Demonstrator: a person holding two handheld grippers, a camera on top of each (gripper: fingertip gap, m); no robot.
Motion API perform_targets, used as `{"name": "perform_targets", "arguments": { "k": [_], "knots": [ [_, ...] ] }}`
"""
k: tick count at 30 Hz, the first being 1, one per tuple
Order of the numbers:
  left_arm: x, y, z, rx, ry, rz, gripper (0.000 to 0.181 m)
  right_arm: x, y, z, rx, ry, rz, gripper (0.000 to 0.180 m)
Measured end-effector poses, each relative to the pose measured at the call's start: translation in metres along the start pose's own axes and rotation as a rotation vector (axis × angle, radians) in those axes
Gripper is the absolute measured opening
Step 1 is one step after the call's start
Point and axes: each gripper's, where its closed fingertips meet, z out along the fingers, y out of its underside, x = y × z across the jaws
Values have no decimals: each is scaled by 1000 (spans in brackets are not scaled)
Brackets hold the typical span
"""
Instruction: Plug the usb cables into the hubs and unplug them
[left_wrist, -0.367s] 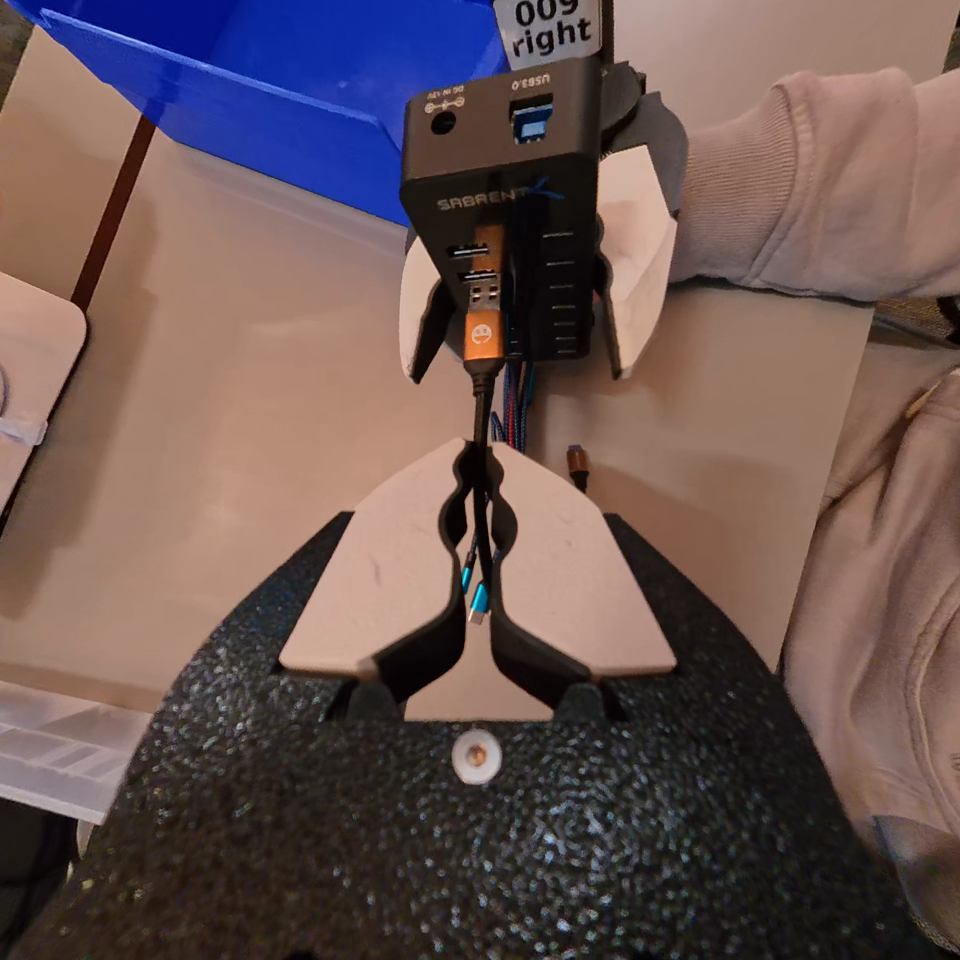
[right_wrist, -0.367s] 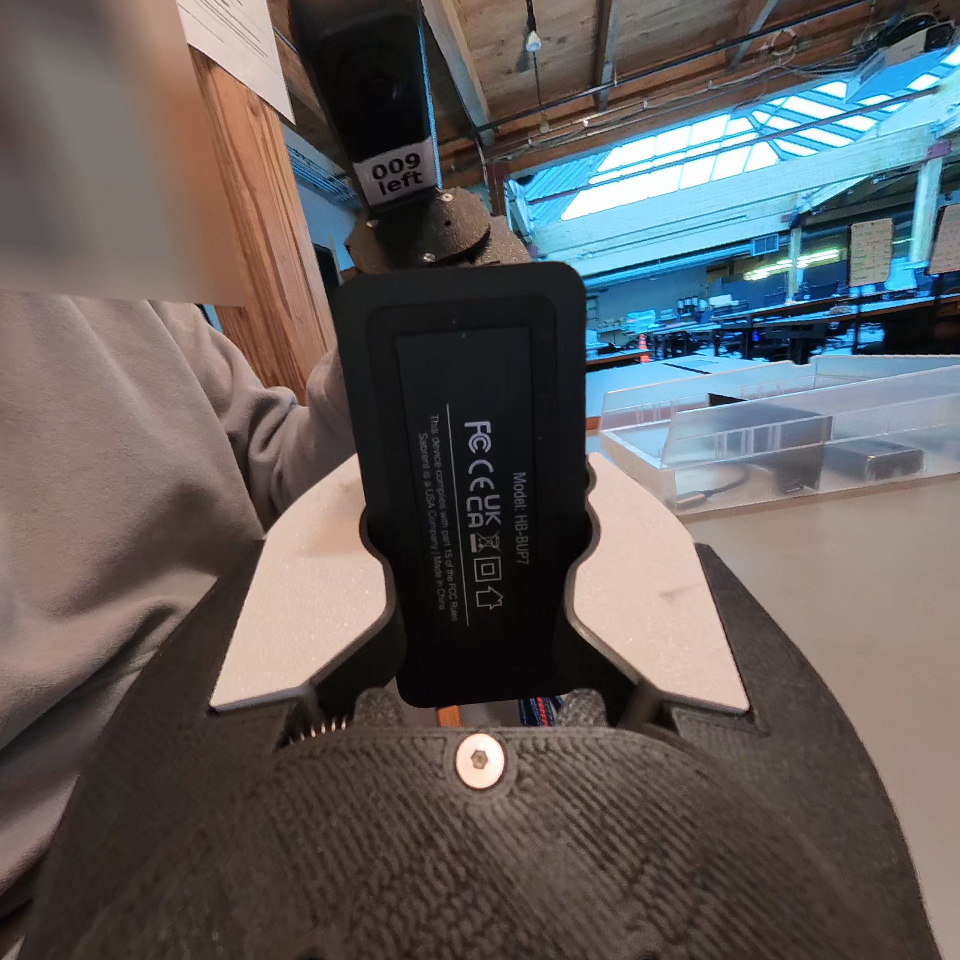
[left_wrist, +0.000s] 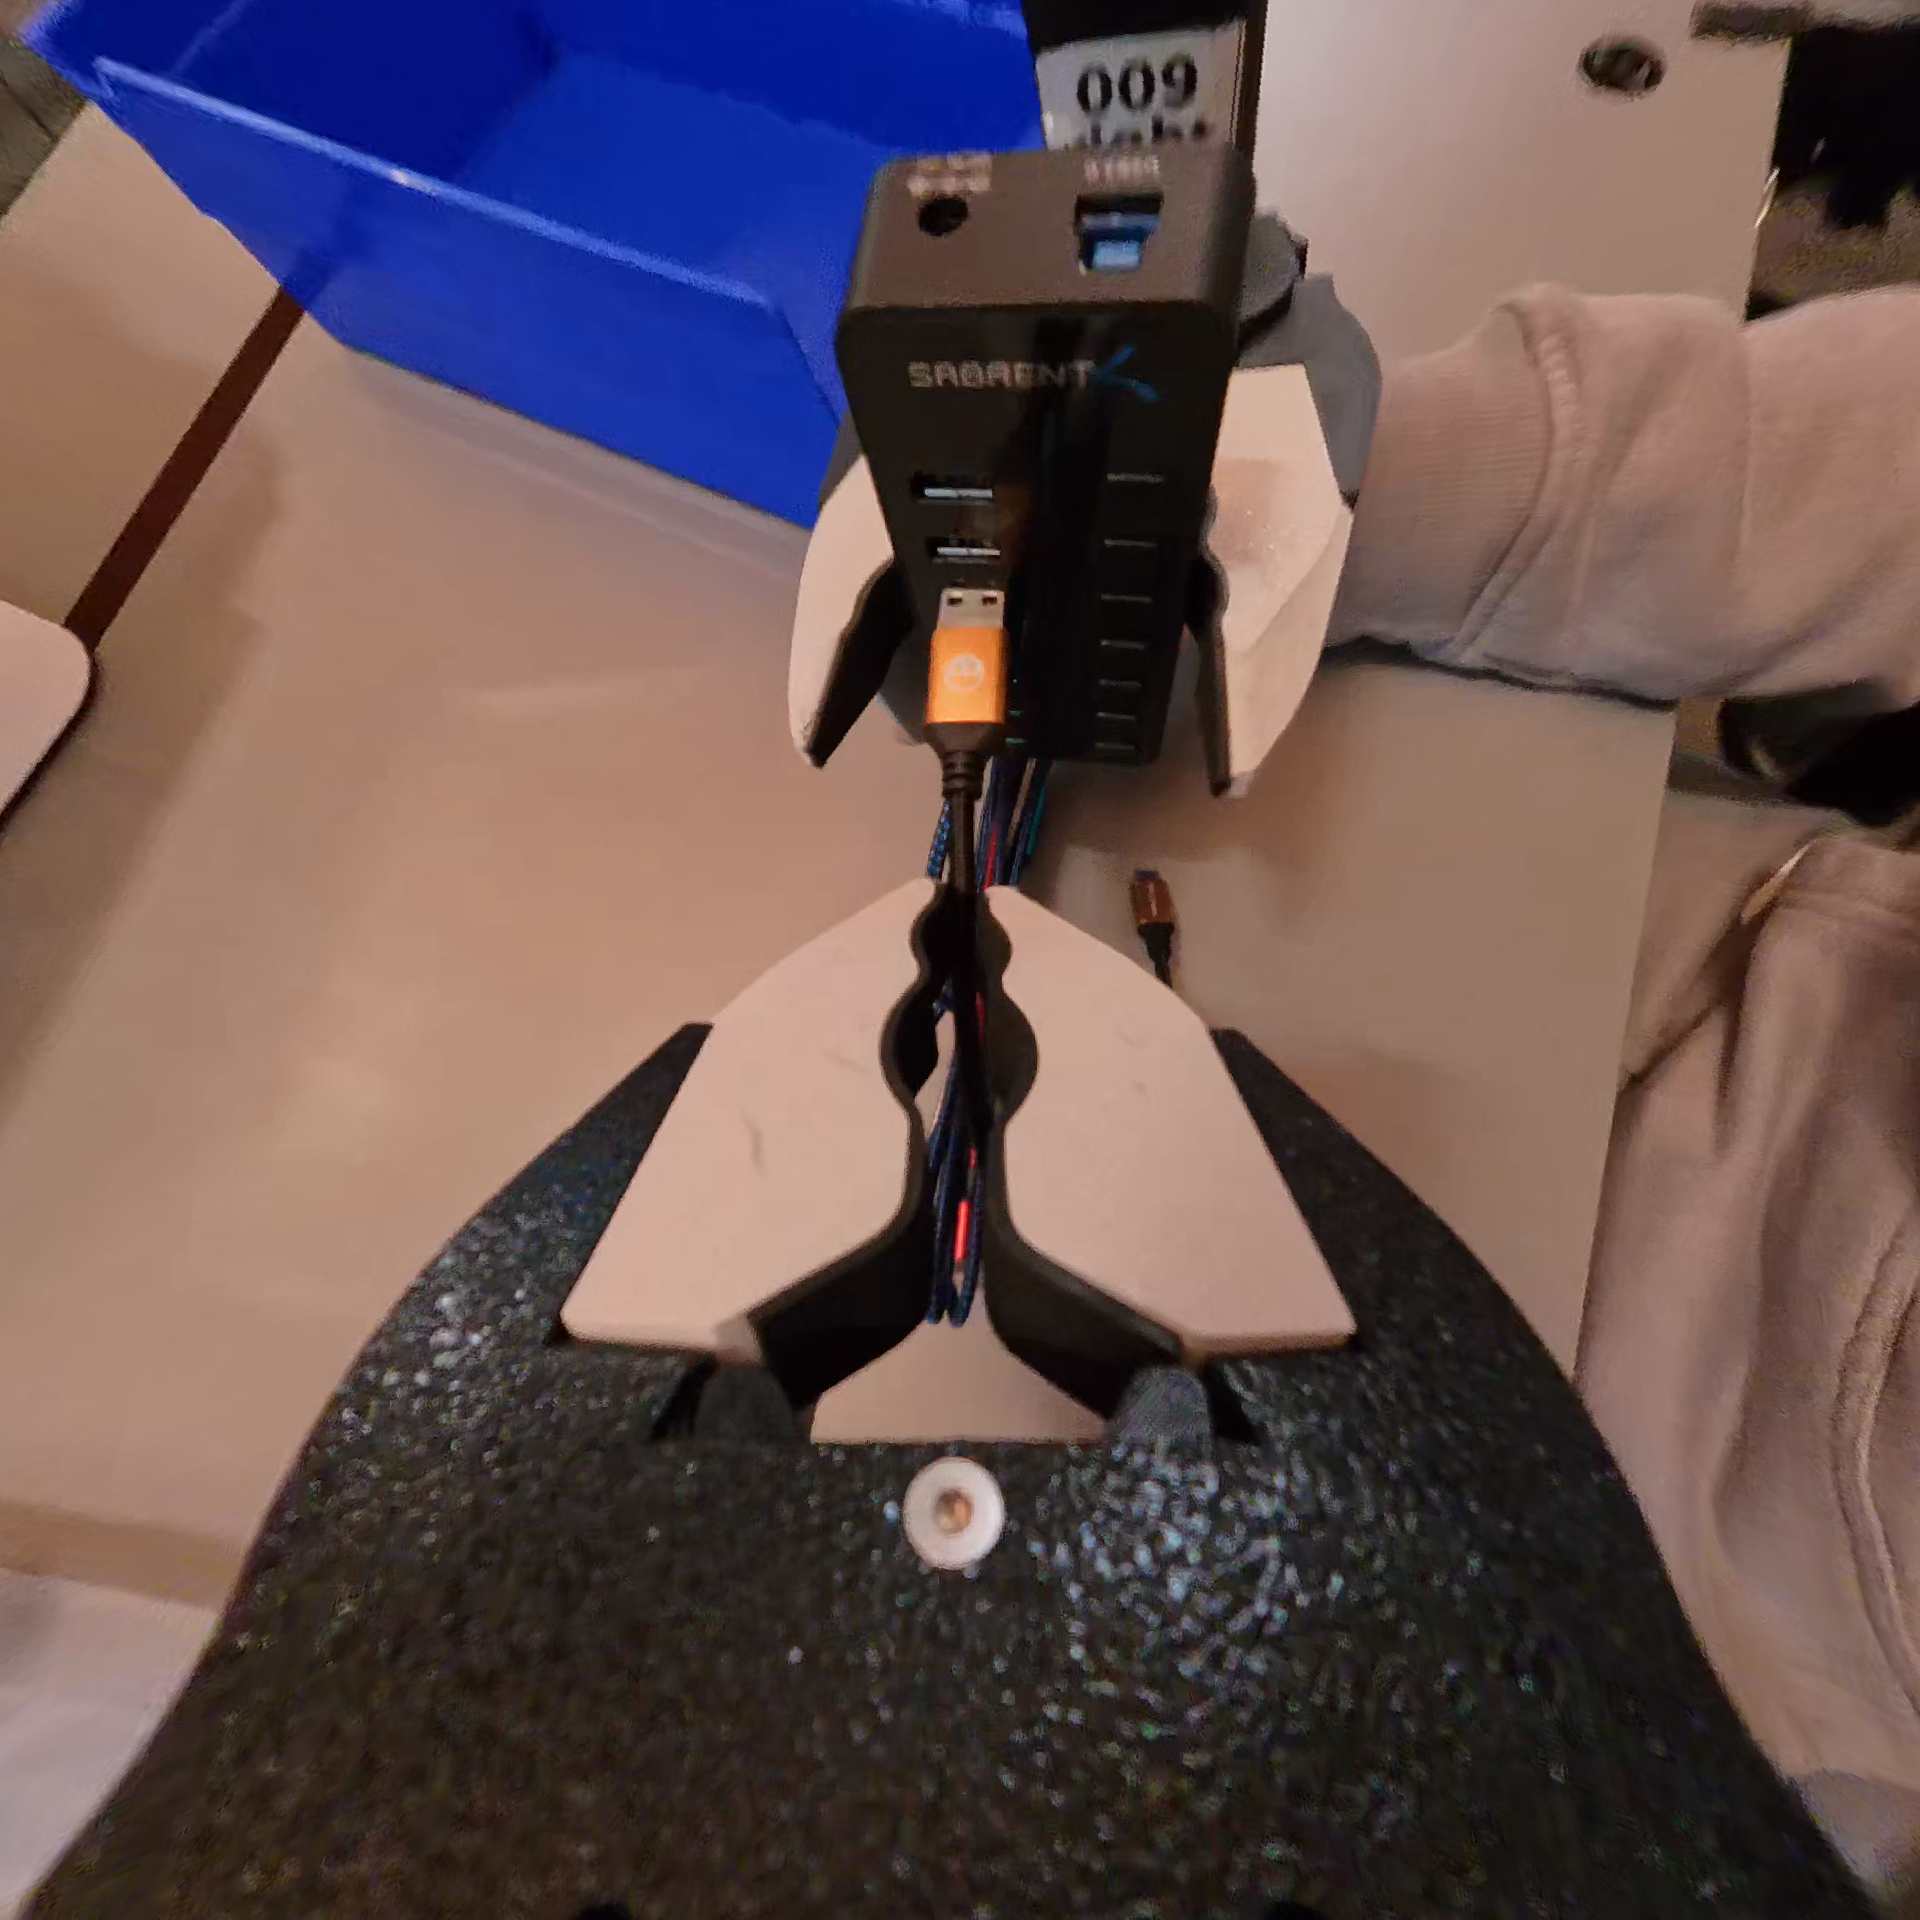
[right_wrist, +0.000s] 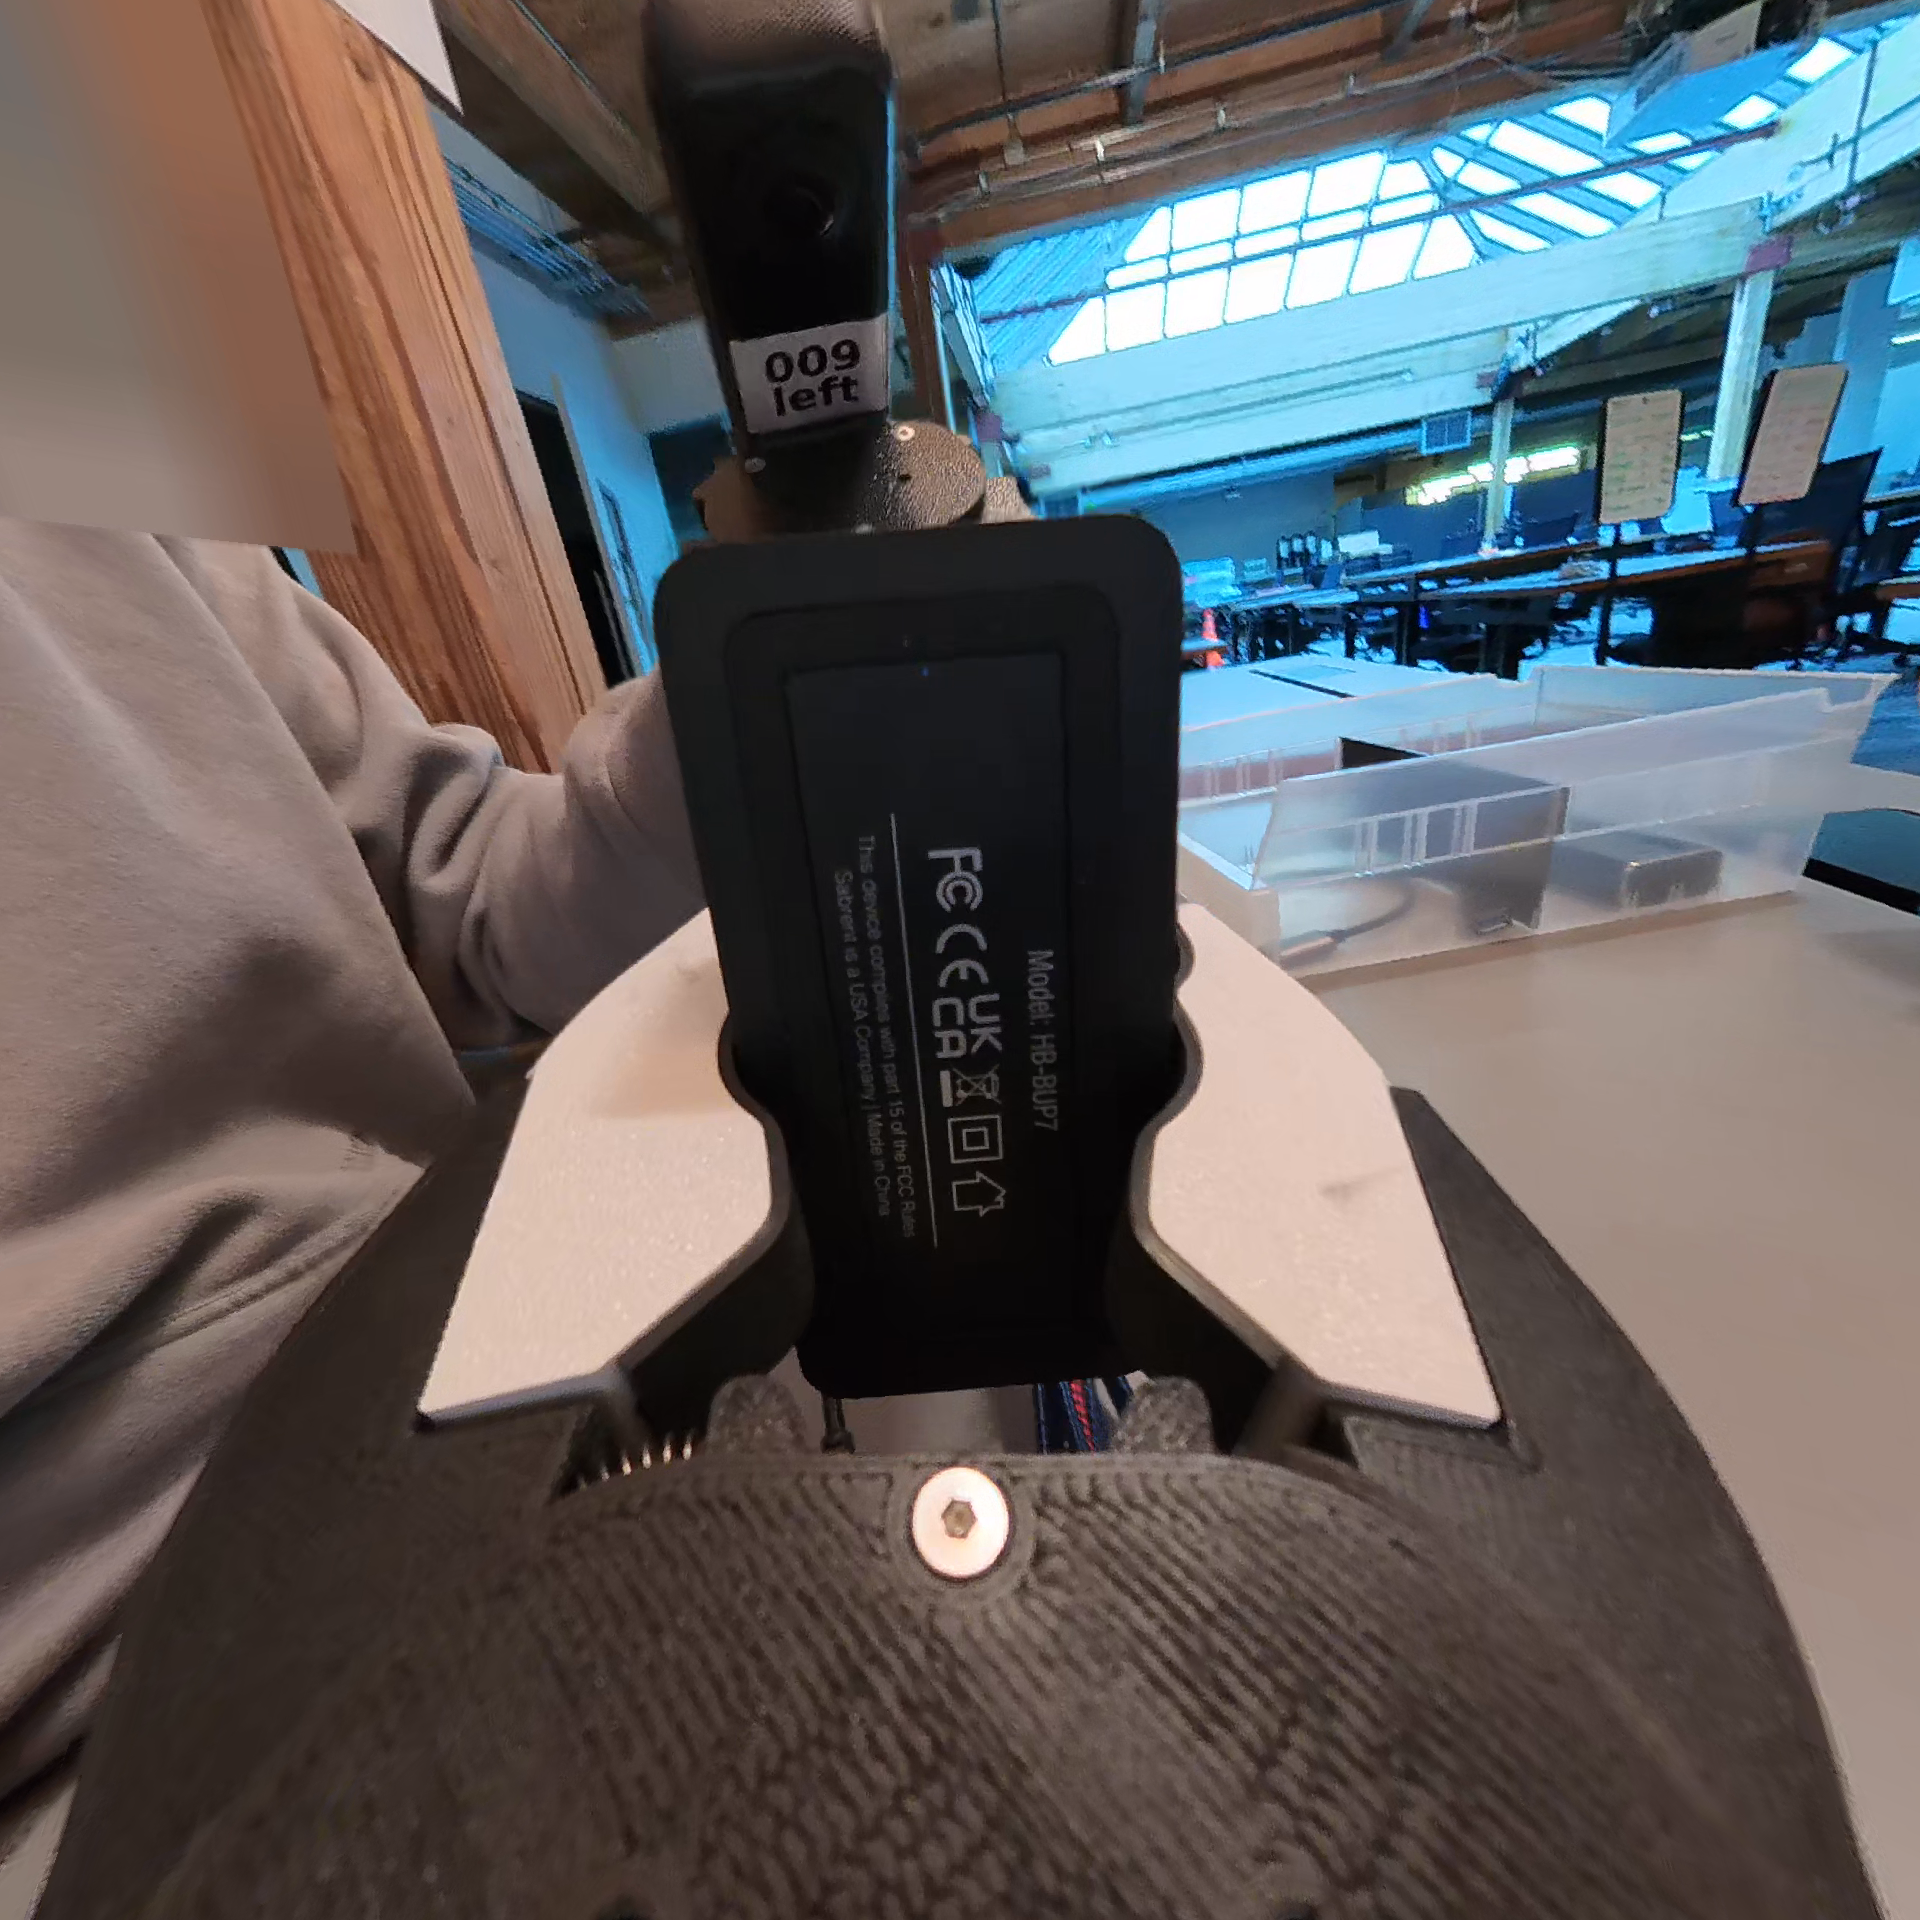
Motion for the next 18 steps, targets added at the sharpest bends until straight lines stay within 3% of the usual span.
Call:
{"name": "perform_targets", "arguments": {
  "k": [1, 3, 9, 18],
  "knots": [
    [-2, -4, -3, 54, 8, -16, 3, 0, 0, 0, -5, 6, -9, 73],
    [-4, -15, -10, 181, 36, -42, 3, -1, -4, 1, 23, -2, -8, 72],
    [1, -17, -1, 328, 90, -59, 5, -3, -3, 2, 19, -11, -29, 72],
    [-3, -22, 8, 403, 59, -67, 7, -1, -8, -3, 43, 3, -35, 72]
  ]
}}
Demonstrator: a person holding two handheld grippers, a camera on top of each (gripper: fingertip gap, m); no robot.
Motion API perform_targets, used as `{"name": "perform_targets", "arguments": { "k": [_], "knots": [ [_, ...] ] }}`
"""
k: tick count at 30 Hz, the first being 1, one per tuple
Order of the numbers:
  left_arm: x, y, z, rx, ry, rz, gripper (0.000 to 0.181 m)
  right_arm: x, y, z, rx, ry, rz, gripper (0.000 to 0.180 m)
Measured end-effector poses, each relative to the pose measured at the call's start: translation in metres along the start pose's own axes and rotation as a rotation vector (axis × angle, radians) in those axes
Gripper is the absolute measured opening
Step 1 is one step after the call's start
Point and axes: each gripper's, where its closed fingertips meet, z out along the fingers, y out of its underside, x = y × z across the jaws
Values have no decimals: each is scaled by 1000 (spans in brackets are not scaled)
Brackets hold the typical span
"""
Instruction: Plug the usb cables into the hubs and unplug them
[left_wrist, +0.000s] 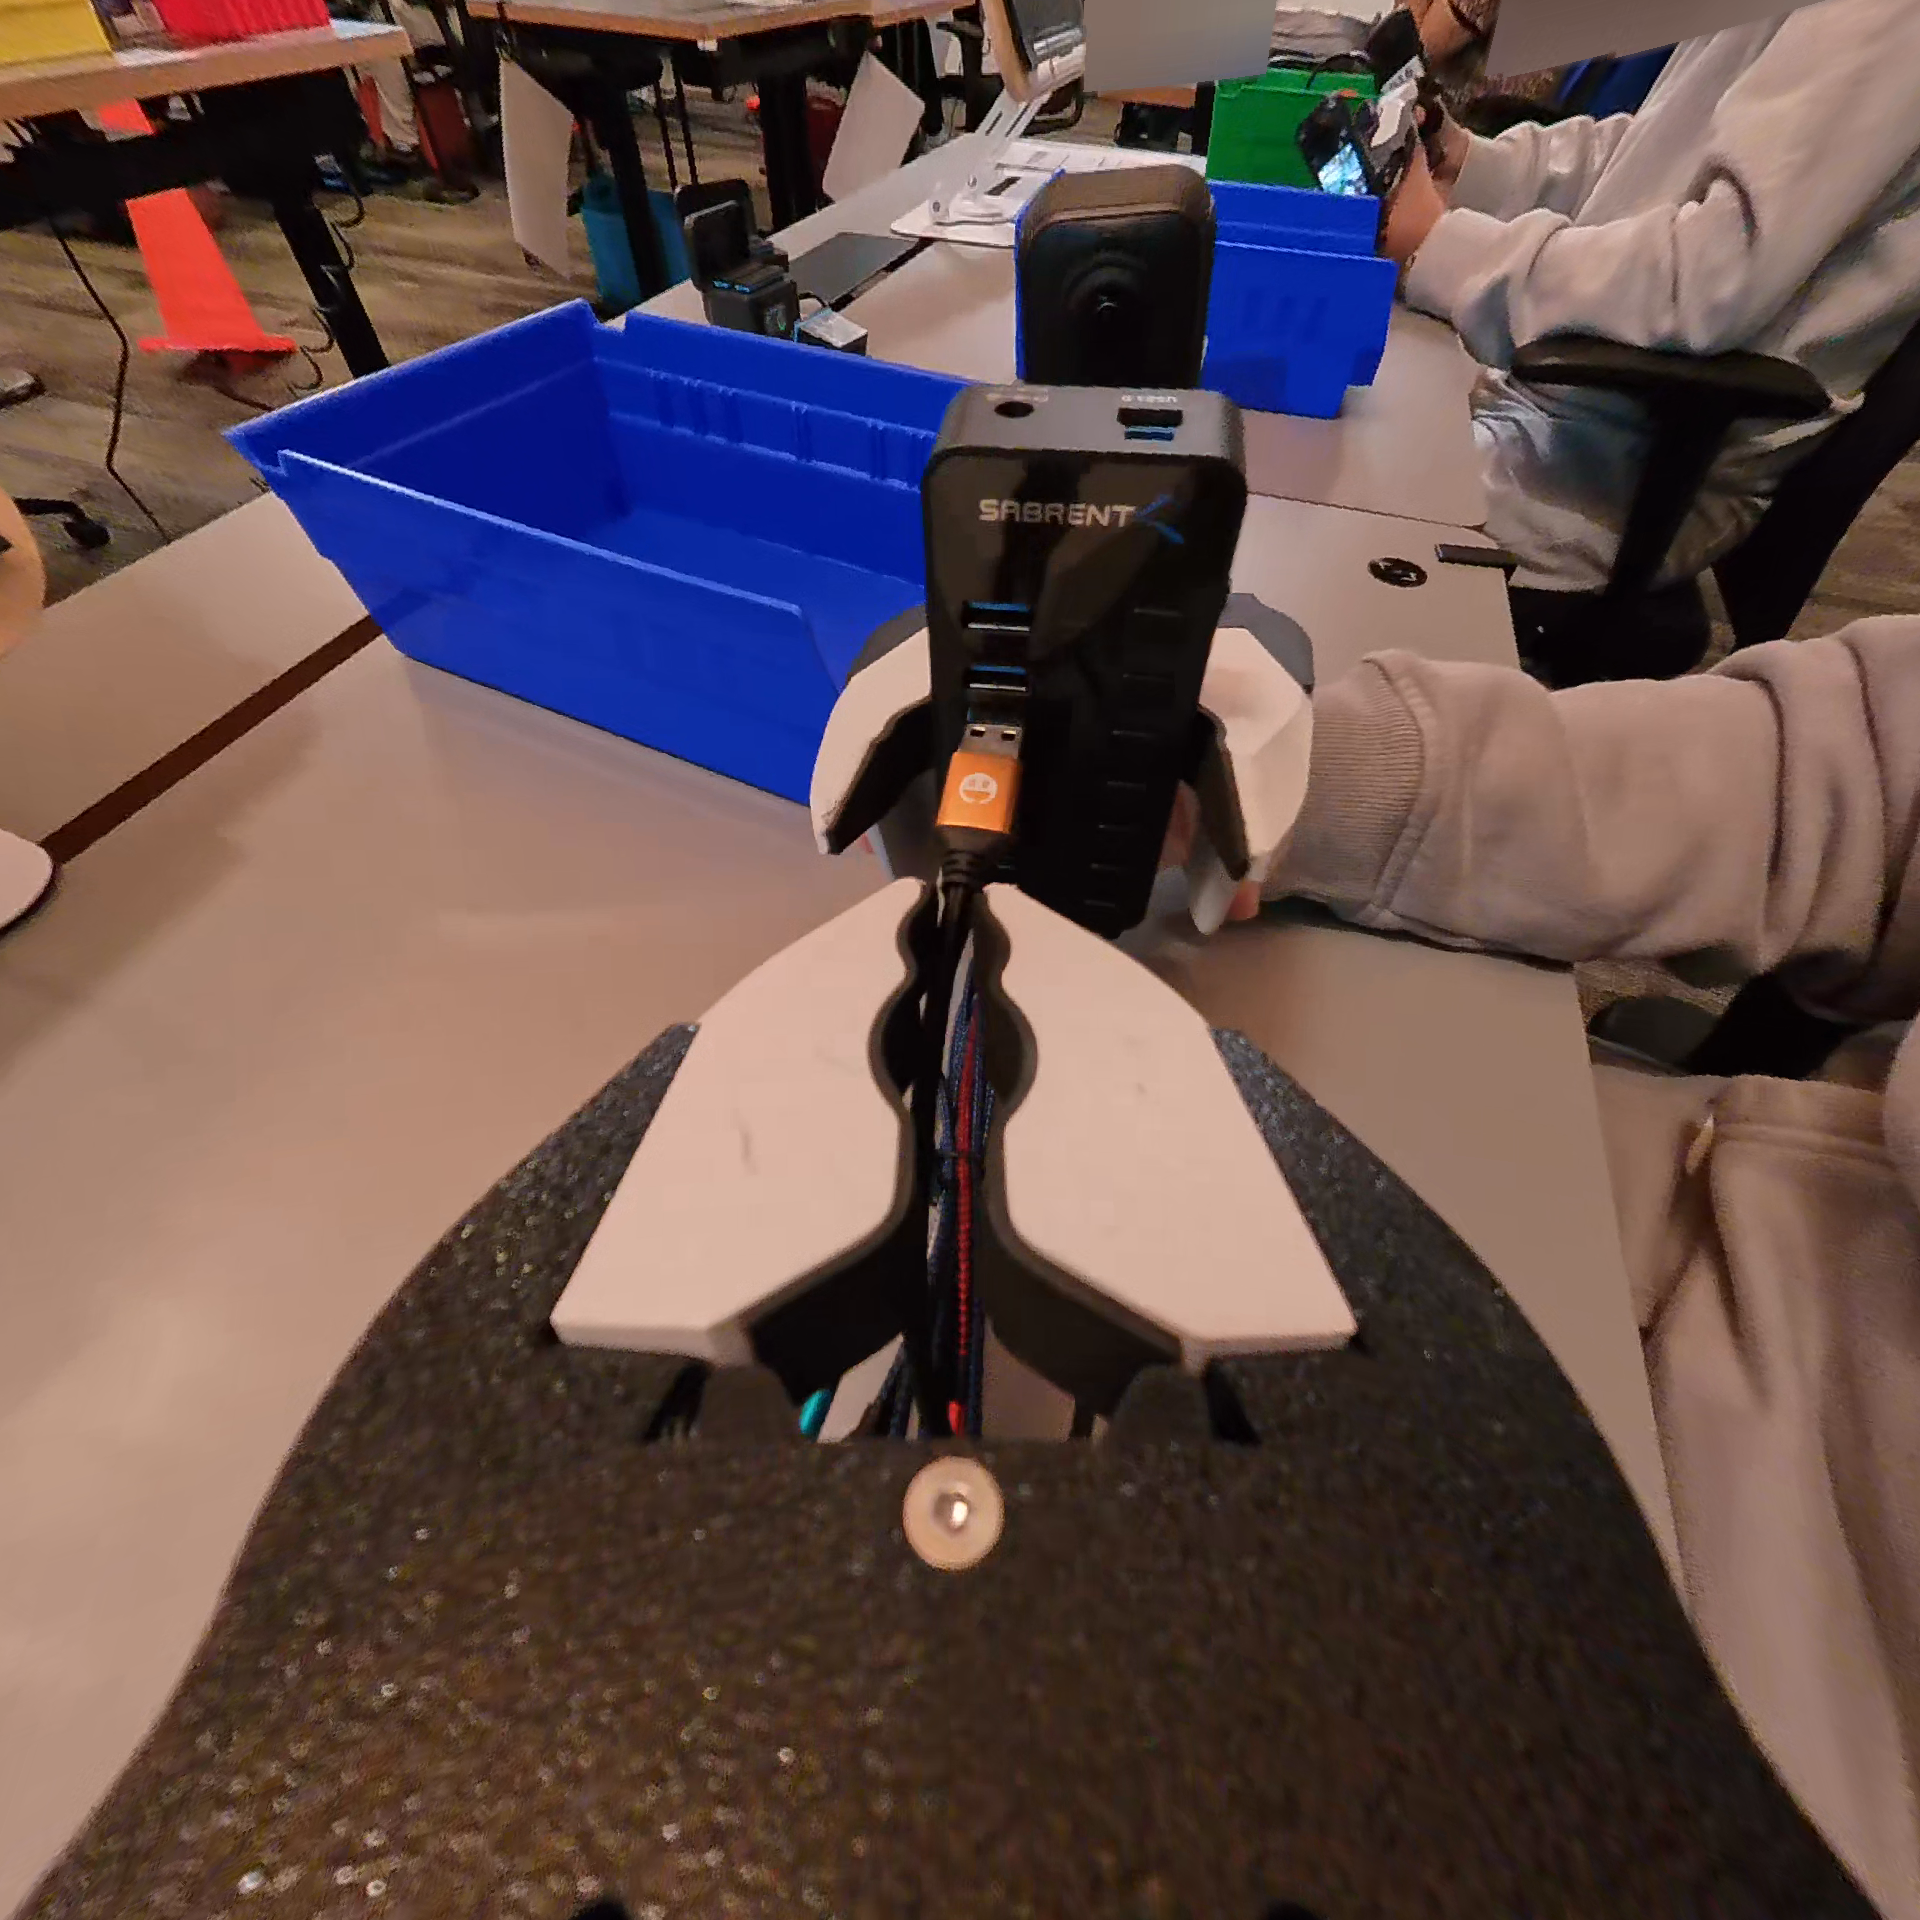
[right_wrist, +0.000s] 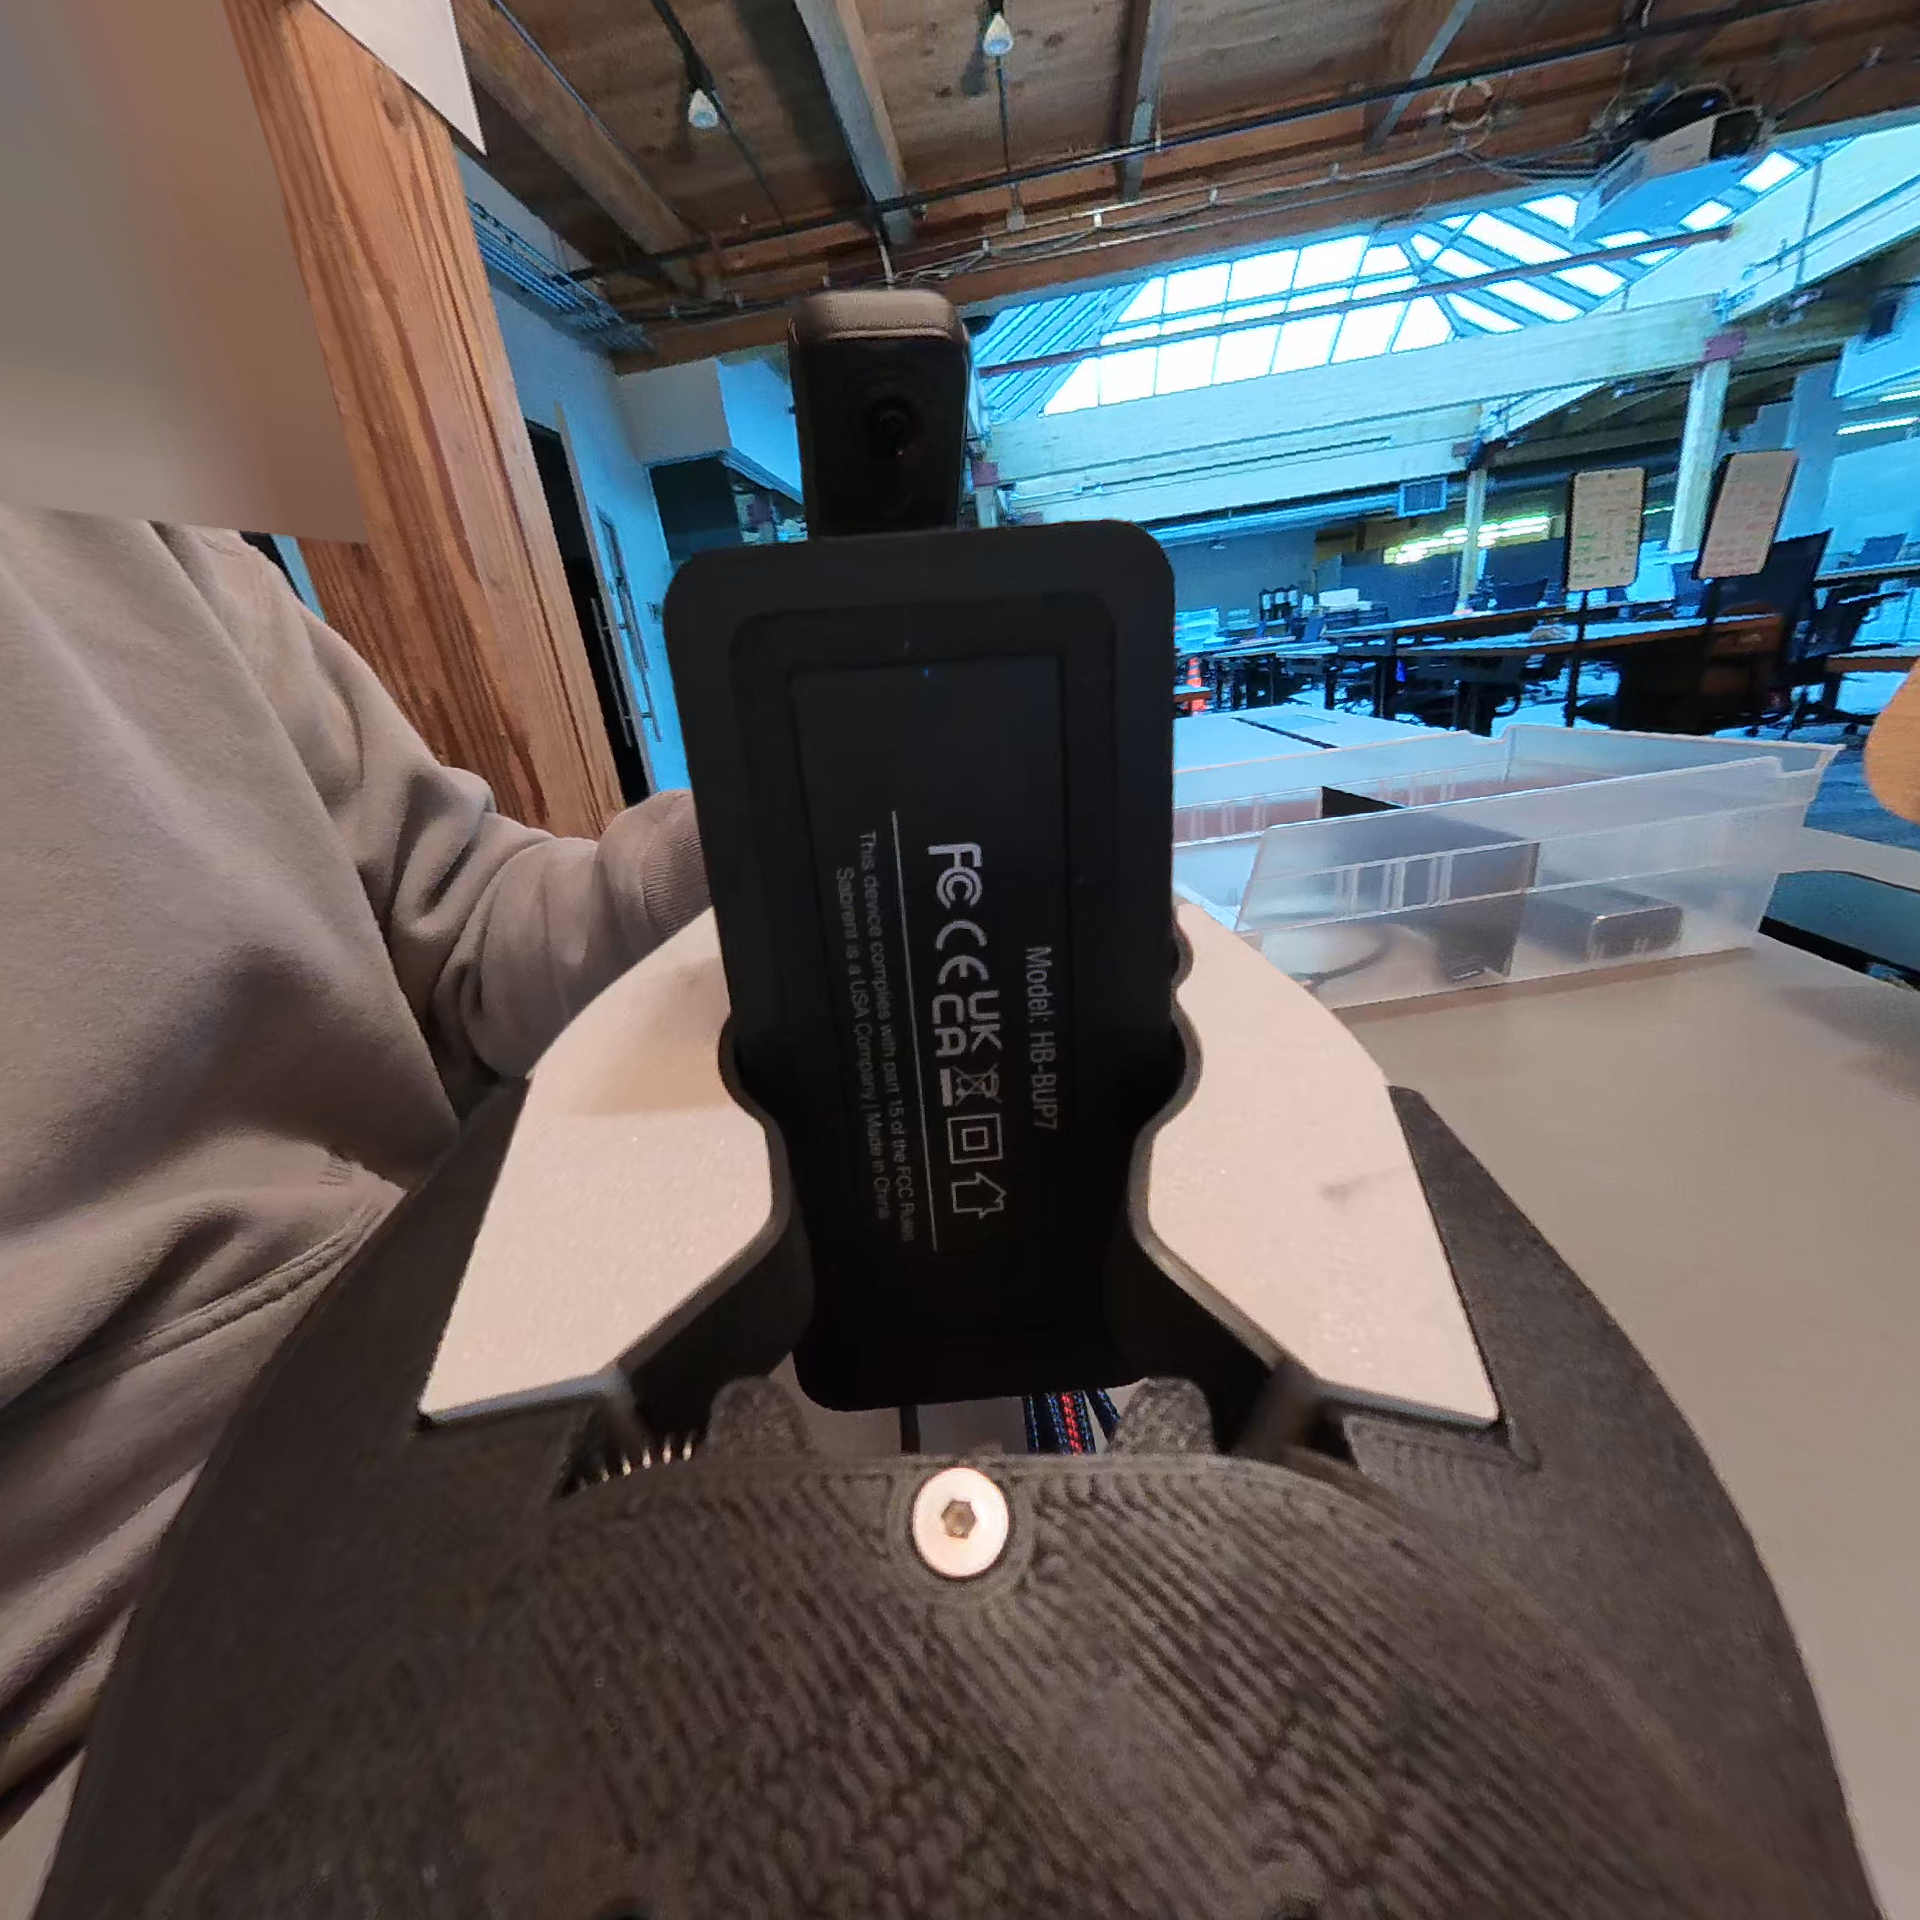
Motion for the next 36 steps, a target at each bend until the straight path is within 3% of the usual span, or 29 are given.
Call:
{"name": "perform_targets", "arguments": {
  "k": [21, 36],
  "knots": [
    [4, -5, -8, 39, -6, 120, 4, -3, 17, 5, -123, 6, -23, 73],
    [3, -6, -11, 65, 23, 77, 5, -4, 25, 11, -170, 7, -38, 73]
  ]
}}
